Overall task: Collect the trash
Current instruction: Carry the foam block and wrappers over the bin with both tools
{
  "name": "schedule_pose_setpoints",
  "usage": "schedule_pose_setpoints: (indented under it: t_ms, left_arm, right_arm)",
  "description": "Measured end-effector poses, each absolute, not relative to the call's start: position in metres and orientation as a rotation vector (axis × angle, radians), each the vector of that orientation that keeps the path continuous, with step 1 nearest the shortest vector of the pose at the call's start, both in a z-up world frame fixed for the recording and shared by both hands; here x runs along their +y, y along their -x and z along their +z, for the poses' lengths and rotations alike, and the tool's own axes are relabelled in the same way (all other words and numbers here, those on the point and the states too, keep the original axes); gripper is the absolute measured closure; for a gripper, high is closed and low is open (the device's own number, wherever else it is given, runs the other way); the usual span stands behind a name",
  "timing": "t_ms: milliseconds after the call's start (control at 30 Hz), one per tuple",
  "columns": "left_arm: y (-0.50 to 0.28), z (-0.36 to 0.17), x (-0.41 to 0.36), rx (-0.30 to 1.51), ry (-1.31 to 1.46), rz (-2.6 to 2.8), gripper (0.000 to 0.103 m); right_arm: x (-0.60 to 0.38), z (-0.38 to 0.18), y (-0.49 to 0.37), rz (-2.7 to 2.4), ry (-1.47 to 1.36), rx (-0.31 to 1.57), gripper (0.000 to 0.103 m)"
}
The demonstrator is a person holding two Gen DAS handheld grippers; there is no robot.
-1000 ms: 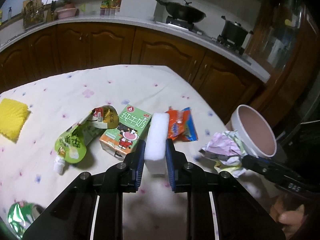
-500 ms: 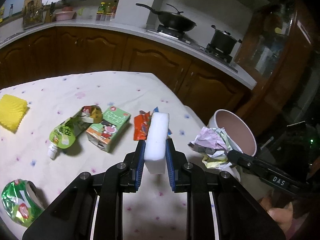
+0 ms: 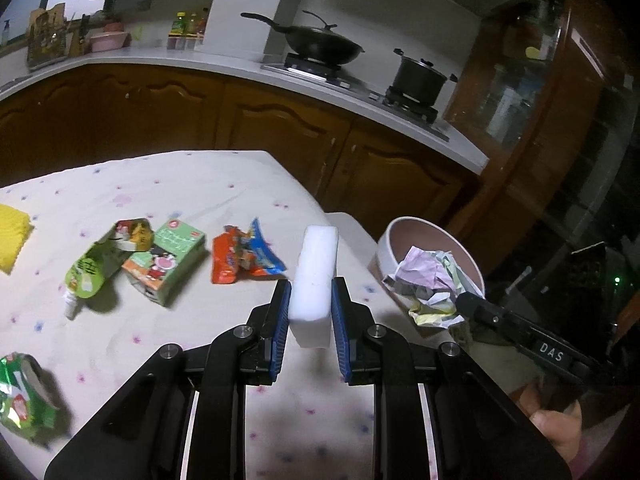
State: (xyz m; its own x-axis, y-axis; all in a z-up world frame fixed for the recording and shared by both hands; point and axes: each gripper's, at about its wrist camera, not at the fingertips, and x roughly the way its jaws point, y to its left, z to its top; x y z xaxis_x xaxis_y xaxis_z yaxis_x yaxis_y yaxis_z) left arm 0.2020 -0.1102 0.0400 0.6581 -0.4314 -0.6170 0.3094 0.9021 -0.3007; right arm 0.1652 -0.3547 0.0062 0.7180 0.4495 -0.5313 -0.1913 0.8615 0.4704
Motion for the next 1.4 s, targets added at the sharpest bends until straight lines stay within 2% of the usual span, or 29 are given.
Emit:
schedule_pose_setpoints:
  t_ms: [600,1400]
  left_arm:
    - [-0.204,0.045,-0.178,0.740,0.124,-0.522,0.084]
    - [-0.258,0.037,-0.293,0.770,0.037,-0.640,0.084]
  right_arm:
    - [-0.420,0.007,-0.150,0.217,-0.421,0.641,0.083]
    - [-0.488,-0.006,-0.175,0.079,-0.425,0.652,0.083]
